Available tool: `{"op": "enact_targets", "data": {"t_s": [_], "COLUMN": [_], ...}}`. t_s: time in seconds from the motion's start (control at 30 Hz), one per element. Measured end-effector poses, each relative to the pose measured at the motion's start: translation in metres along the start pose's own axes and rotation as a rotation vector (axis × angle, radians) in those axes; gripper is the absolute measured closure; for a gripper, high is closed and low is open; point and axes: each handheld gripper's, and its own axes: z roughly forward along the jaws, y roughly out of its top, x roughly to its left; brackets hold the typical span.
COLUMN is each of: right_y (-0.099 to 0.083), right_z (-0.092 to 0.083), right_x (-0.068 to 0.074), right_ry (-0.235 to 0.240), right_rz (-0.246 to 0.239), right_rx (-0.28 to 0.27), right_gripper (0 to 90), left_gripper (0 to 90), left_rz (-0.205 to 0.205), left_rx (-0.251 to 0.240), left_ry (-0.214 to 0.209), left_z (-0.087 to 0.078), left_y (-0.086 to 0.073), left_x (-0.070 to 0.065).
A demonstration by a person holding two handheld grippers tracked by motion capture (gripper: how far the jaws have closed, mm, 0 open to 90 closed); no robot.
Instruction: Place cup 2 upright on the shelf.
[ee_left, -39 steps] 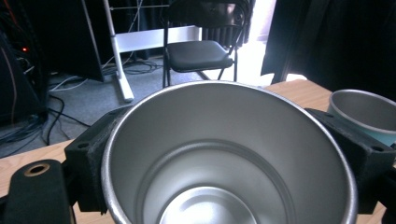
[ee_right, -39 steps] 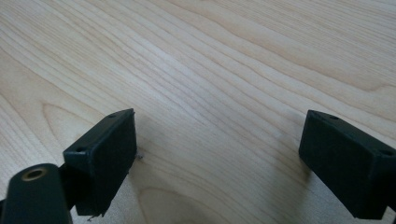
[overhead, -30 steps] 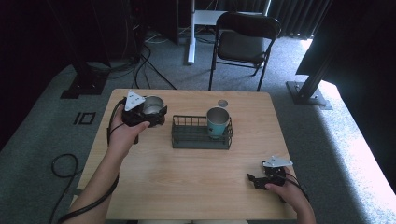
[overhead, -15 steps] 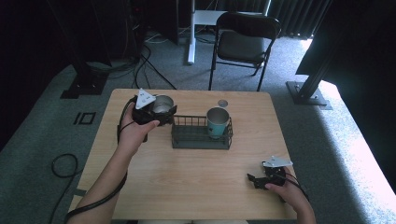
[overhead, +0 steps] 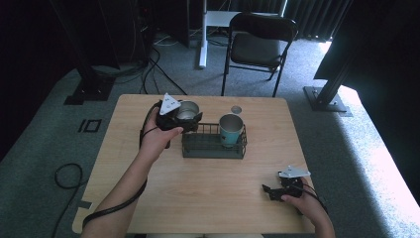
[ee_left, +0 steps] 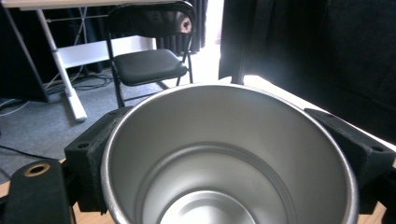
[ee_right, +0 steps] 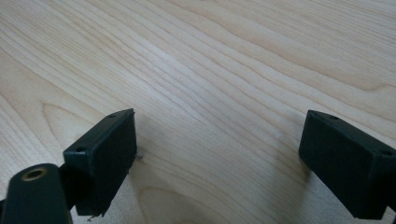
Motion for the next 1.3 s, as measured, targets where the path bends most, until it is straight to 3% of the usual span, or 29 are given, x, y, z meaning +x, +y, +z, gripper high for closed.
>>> {"op": "enact_targets", "data": {"t_s": [0.47, 1.3], "right_y": [0.000, 0.000], "right_z": [0.000, 0.000], "right_x": [0.000, 0.000], "right_ry": [0.000, 0.000], "right_rz": [-0.001, -0.001], "right_rx": [0.000, 0.000], "right_gripper": [10.9, 10.9], "left_gripper": [13.9, 13.9], "left_rz": [-0.036, -0.057], "left_rx": [0.053, 0.119], "left_ry": [-0.011, 0.004], "left_z": [0.035, 0.065], "left_y": [-0.025, -0.060], "left_x": [-0.004, -0.014]}}
